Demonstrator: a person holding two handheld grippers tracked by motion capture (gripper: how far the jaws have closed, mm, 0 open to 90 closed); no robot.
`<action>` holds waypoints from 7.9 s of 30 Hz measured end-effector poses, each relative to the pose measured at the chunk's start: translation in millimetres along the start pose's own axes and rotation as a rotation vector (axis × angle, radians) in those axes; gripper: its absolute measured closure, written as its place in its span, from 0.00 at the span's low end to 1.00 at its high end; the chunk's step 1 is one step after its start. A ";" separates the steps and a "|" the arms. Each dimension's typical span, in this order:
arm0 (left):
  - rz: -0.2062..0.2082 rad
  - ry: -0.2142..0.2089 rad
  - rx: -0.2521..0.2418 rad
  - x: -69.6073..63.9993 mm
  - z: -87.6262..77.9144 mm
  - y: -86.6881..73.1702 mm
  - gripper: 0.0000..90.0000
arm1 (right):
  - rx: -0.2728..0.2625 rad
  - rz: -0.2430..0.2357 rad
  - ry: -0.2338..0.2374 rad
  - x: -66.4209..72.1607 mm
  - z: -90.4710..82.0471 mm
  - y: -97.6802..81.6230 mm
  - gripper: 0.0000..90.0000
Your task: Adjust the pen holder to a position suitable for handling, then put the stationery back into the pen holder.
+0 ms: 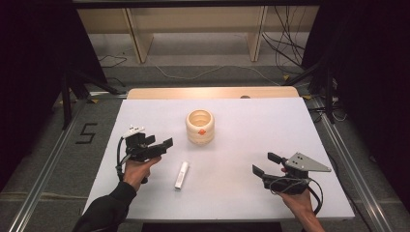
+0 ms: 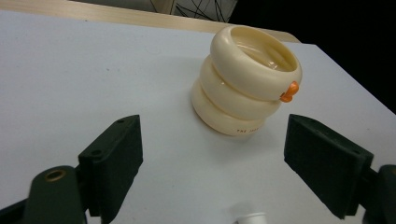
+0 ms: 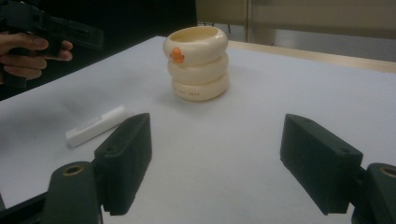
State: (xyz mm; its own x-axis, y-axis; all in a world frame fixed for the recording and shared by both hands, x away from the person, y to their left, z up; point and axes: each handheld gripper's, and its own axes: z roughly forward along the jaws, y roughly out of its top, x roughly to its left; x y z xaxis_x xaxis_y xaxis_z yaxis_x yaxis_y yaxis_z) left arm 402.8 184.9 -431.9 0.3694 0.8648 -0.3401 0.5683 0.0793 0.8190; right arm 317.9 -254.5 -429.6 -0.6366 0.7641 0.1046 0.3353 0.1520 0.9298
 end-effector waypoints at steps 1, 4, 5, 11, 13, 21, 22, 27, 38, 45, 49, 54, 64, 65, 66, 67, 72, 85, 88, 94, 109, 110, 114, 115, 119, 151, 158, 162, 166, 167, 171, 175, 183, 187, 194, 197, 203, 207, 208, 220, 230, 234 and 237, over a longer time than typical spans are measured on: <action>0.000 0.001 0.002 0.1 1.9 0.5 0.21 | 0.000 0.003 0.000 0.1 -0.2 0.0 0.28; 0.003 0.005 0.004 0.6 7.4 2.3 0.22 | -0.003 0.004 0.001 0.2 -0.2 0.2 0.28; 0.005 0.008 0.003 0.8 9.3 2.9 0.23 | -0.002 0.002 0.000 0.3 -0.2 0.1 0.28; 0.042 0.026 -0.008 0.3 19.0 6.5 0.25 | -0.001 0.002 0.002 0.1 -0.1 0.2 0.28; 0.051 0.028 -0.008 0.4 22.5 7.5 0.26 | -0.001 0.002 0.003 0.2 -0.1 0.1 0.29; 0.046 0.062 0.005 0.4 40.4 11.1 0.41 | 0.000 0.004 0.004 0.1 0.1 0.1 0.29; 0.045 0.066 0.004 0.8 42.0 11.6 0.41 | 0.000 0.004 0.004 0.1 0.1 0.1 0.29; 0.068 0.111 -0.017 4.7 50.4 12.5 0.61 | 0.000 0.000 0.010 0.7 0.4 0.2 0.29; 0.056 0.118 0.015 4.0 75.4 13.7 0.94 | 0.001 -0.001 0.011 0.6 0.7 0.3 0.29; 0.073 0.115 0.043 -4.8 93.9 15.9 0.99 | -0.002 -0.001 0.013 0.2 0.6 0.3 0.29; 0.064 0.111 0.046 -7.1 99.6 17.5 0.99 | -0.005 0.002 0.014 -0.6 0.0 0.4 0.29; 0.065 0.107 0.054 -7.8 105.9 18.4 0.99 | -0.003 0.004 0.014 -0.7 0.4 0.4 0.29; 0.046 0.119 0.068 -7.6 116.4 18.5 0.99 | -0.003 0.006 0.014 -1.3 0.4 0.2 0.29; 0.044 0.120 0.071 -8.1 117.2 18.4 0.99 | -0.003 0.006 0.014 -1.3 0.4 0.3 0.29; 0.044 0.119 0.075 -8.7 117.9 18.2 0.99 | -0.003 0.006 0.014 -1.2 0.4 0.3 0.29; 0.045 0.119 0.080 -9.4 118.6 17.8 0.99 | -0.003 0.006 0.014 -1.2 0.4 0.3 0.29; 0.039 0.110 0.079 -12.1 120.9 17.1 0.99 | -0.004 0.006 0.014 -0.8 0.6 0.1 0.29; 0.035 0.107 0.091 -28.8 129.3 18.5 0.99 | -0.006 0.006 0.012 -1.5 -0.1 0.6 0.29; 0.033 0.104 0.090 -33.5 130.8 19.6 0.99 | -0.008 0.006 0.012 -1.4 -0.4 0.8 0.29; 0.035 0.089 0.090 -43.2 133.2 21.2 0.99 | -0.006 0.006 0.015 -1.9 0.0 0.8 0.29; 0.008 0.080 0.094 -39.5 127.7 25.2 0.93 | -0.008 0.009 0.016 -1.8 -0.4 1.0 0.29; 0.004 0.076 0.095 -38.5 125.6 25.5 0.90 | -0.010 0.013 0.014 -2.3 -0.6 1.0 0.29; 0.001 0.072 0.095 -35.1 116.0 27.5 0.86 | -0.008 0.016 0.015 -2.5 -0.3 0.8 0.29; 0.005 0.069 0.099 -34.7 113.4 28.5 0.85 | -0.009 0.013 0.014 -2.3 -0.2 0.8 0.29; 0.048 0.062 0.118 -34.3 102.7 32.1 0.69 | -0.009 0.012 0.014 -1.7 -0.3 1.1 0.29; 0.089 -0.007 0.319 -50.7 46.4 23.3 0.22 | -0.002 0.004 0.021 -2.9 1.3 -0.8 0.29; 0.103 0.007 0.352 -48.4 37.2 15.6 0.21 | -0.005 -0.012 0.018 -1.4 -2.4 -0.8 0.29; 0.112 0.019 0.364 -45.7 31.6 10.7 0.20 | -0.001 -0.010 0.021 -0.5 -1.3 -1.4 0.29; 0.120 0.029 0.395 -44.3 29.4 5.9 0.19 | 0.004 -0.013 0.019 -0.6 -0.8 -1.8 0.29; 0.120 0.029 0.407 -44.7 29.7 4.9 0.19 | 0.004 -0.013 0.019 -0.6 -0.8 -1.8 0.29; 0.145 0.044 0.428 -46.3 29.0 0.9 0.18 | 0.006 -0.009 0.019 -0.8 -0.4 -2.2 0.29; 0.171 0.045 0.454 -49.1 28.5 -4.2 0.18 | 0.010 -0.012 0.016 -0.5 0.5 -2.6 0.29; 0.216 0.046 0.502 -57.8 30.3 -17.5 0.18 | 0.012 -0.008 0.009 -0.3 -1.1 -3.7 0.29; 0.230 0.054 0.519 -58.8 31.7 -23.4 0.18 | 0.011 -0.008 0.007 -0.8 -1.3 -3.8 0.29; 0.235 0.048 0.551 -59.7 32.1 -29.3 0.17 | 0.013 -0.008 0.008 -0.9 -0.9 -3.9 0.29; 0.241 0.044 0.573 -59.8 31.8 -30.4 0.17 | 0.009 -0.010 0.008 -1.5 -1.2 -3.7 0.29; 0.262 0.064 0.606 -58.1 31.9 -31.3 0.20 | 0.011 -0.013 0.010 -1.5 -1.1 -3.8 0.29; 0.279 0.083 0.615 -59.2 32.1 -31.7 0.25 | 0.010 -0.012 0.009 -1.3 -0.7 -3.9 0.29; 0.279 0.073 0.618 -60.0 31.7 -31.4 0.25 | 0.010 -0.014 0.009 -1.4 -0.4 -4.0 0.29; 0.305 0.068 0.650 -70.8 36.2 -38.5 0.42 | 0.019 -0.021 0.010 -0.2 1.9 -3.2 0.29; 0.304 0.076 0.658 -69.1 40.6 -42.6 0.53 | 0.025 -0.027 0.013 1.0 4.2 -2.8 0.29; 0.314 0.071 0.663 -69.7 41.4 -43.0 0.57 | 0.021 -0.033 0.009 2.2 4.1 -2.6 0.30; 0.327 0.079 0.669 -69.6 43.1 -43.6 0.60 | 0.019 -0.028 0.007 1.4 3.5 -2.5 0.30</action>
State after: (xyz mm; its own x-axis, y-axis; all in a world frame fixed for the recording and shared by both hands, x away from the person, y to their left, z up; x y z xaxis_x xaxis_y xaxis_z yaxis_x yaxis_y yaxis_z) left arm 384.1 99.8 -463.8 0.5570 0.8273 -0.0724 0.7735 -0.4851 0.4079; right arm 318.6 -251.7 -433.0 -0.6510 0.7547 0.0813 0.3300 0.1850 0.9257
